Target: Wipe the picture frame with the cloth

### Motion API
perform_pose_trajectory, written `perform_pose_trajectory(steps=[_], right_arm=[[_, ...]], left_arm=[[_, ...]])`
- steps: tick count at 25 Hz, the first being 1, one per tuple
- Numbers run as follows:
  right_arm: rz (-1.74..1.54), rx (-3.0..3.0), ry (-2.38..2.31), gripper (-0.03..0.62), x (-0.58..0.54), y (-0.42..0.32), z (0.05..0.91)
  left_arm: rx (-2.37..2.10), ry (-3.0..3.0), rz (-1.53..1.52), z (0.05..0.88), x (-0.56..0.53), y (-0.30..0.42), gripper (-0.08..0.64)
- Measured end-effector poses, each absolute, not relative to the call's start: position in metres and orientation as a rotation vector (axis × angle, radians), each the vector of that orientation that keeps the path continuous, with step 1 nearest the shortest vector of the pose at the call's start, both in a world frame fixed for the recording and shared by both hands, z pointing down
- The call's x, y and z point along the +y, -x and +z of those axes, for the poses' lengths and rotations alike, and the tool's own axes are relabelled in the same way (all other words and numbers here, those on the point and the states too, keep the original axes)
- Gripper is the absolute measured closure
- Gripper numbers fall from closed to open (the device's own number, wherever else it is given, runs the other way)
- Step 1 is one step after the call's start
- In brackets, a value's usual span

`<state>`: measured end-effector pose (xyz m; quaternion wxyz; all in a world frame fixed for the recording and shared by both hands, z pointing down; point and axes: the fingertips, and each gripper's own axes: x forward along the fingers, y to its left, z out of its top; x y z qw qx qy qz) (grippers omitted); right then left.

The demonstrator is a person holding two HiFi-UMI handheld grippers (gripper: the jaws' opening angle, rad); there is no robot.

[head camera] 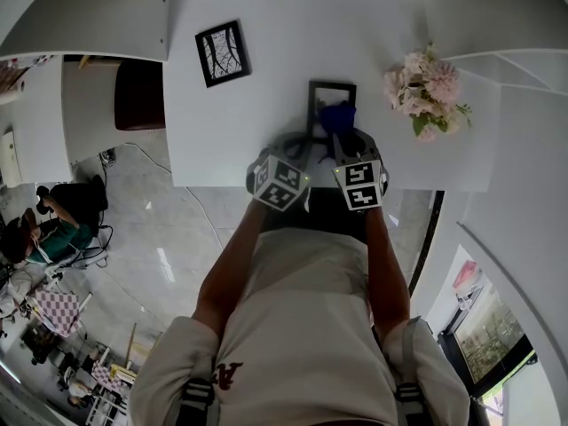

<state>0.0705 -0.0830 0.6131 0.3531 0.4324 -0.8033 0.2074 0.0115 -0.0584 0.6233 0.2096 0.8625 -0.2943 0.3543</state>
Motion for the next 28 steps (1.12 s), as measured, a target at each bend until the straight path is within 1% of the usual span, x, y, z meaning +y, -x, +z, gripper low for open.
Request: perform_pose_trajectory(steps=[14, 28], right_arm=[[0.567, -2.039, -1.184, 0.557, -0.081, -0.09, 0.605], [0.599, -1.934, -1.281, 0.557, -0.077, -0.137, 0.609]], left_arm=[[-0.818, -2.395, 0.985, 0.623, -0.059, -0.011, 0.561], [-0.805, -2.402, 0.988, 0.623, -0.058, -0.012, 0.56]])
